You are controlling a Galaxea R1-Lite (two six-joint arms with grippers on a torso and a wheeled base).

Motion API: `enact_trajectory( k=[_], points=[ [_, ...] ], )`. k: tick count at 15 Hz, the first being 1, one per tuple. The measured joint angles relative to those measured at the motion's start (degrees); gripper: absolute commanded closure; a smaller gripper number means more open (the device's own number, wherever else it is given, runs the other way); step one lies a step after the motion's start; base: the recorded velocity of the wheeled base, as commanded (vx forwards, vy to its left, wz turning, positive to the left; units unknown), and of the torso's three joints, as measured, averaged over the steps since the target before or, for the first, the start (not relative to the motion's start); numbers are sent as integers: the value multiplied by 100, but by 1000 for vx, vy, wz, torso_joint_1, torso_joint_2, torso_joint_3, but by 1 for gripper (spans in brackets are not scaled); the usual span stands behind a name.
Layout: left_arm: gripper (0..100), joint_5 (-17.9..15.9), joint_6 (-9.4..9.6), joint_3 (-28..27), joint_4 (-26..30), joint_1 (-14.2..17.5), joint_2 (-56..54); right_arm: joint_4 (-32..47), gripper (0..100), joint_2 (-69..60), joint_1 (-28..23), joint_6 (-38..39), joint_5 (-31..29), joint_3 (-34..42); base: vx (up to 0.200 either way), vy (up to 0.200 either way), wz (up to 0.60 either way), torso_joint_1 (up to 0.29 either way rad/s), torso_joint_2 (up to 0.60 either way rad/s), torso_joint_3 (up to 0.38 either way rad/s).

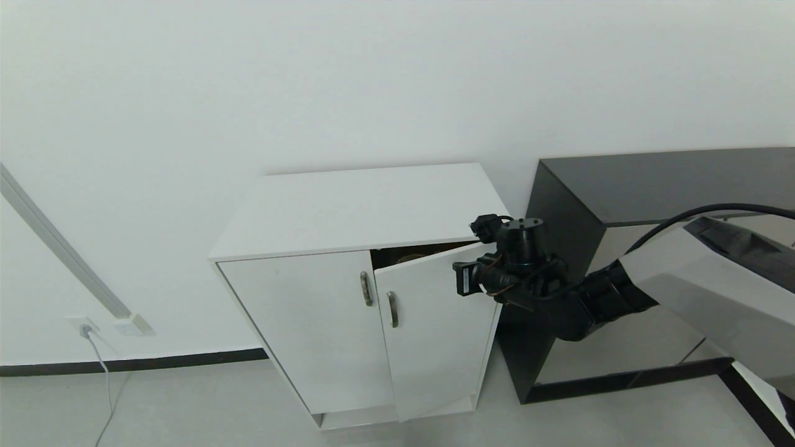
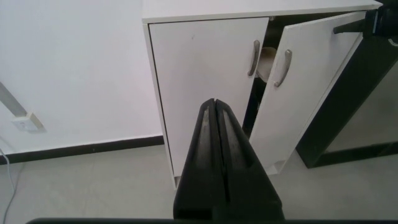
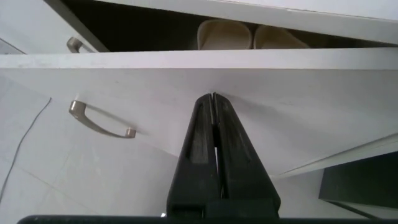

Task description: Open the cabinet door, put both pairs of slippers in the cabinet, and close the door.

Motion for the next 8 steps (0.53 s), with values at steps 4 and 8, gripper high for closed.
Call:
enact_trajectory(
  k=[4, 8],
  points=[
    [100, 0, 0, 0, 0, 0, 0, 247, 100, 116, -39, 0, 0, -321, 0, 0, 0, 0, 0, 0],
    [100, 2, 0, 0, 0, 0, 0, 457, 100, 206, -59, -2, -9, -629, 0, 0, 0, 0, 0, 0]
  ],
)
